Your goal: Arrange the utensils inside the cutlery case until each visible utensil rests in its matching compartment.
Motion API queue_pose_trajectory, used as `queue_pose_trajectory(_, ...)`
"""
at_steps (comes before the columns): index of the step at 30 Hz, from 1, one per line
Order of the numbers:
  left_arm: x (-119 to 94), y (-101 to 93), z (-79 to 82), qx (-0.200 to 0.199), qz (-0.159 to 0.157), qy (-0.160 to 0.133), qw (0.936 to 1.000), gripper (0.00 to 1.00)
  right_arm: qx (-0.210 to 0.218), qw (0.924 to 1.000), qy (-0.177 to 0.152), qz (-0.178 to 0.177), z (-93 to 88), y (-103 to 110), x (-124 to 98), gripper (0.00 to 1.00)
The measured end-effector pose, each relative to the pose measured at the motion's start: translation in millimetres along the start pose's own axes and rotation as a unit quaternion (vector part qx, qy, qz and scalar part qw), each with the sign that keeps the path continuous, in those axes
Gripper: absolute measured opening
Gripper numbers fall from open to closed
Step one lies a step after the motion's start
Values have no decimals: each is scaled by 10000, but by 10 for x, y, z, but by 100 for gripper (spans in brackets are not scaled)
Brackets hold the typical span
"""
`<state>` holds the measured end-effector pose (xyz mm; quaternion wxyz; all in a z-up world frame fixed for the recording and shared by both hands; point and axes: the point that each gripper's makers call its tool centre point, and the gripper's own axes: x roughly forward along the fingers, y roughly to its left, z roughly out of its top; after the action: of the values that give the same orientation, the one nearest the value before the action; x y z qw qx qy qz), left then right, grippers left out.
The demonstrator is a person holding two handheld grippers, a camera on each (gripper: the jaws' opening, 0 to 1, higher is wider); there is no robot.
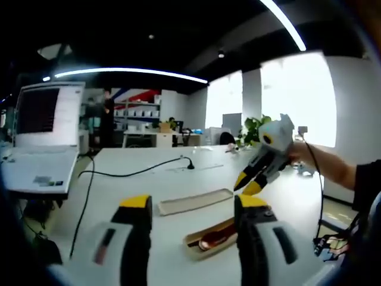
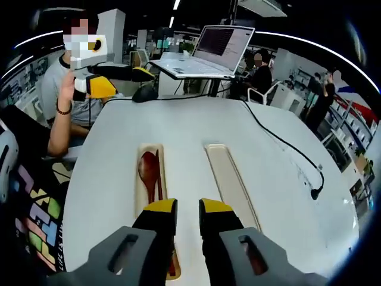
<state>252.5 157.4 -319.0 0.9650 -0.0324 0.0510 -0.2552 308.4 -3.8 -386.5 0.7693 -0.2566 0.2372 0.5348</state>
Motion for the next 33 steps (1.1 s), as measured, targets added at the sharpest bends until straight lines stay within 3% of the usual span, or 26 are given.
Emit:
queue_pose_trajectory(3, 98, 80, 62, -119, 44, -268, 9996, 43, 225, 9990, -211, -319, -77, -203, -116, 14)
queue_pose_trajectory(7, 306, 209, -10, -323, 35, -249, 9992, 27, 488, 9955, -388, -710, -220, -424, -241, 18)
queue_pose_trajectory(13, 704, 393, -175, -1323, -5, -31, 9912, 29, 969, 9866, -852, -1000, -366, -576, -353, 19)
queue_pose_trajectory(18, 911, 480, -232, -1548, -108, 47, 9879, 32, 1236, 9791, -1045, -1231, -511, -720, -352, 19)
queue_pose_trajectory(22, 1079, 555, -510, -1245, -93, 734, 9895, 34, 1491, 9731, -1157, -1321, -664, -774, -279, 21)
queue_pose_trajectory(25, 1195, 611, -684, -1212, -30, 1088, 9866, 34, 1606, 9710, -1195, -1305, -759, -788, -225, 22)
queue_pose_trajectory(27, 1256, 590, -815, -1147, -158, 1378, 9837, 37, 1618, 9708, -1173, -1324, -827, -825, -198, 23)
queue_pose_trajectory(28, 1291, 571, -882, -1307, -209, 1498, 9798, 39, 1584, 9711, -1131, -1381, -868, -864, -193, 24)
queue_pose_trajectory(30, 1343, 572, -937, -1479, -291, 1631, 9750, 39, 1571, 9713, -1048, -1446, -952, -922, -172, 27)
queue_pose_trajectory(33, 1389, 523, -995, -1414, -219, 1704, 9749, 42, 1637, 9728, -874, -1384, -1076, -972, -124, 29)
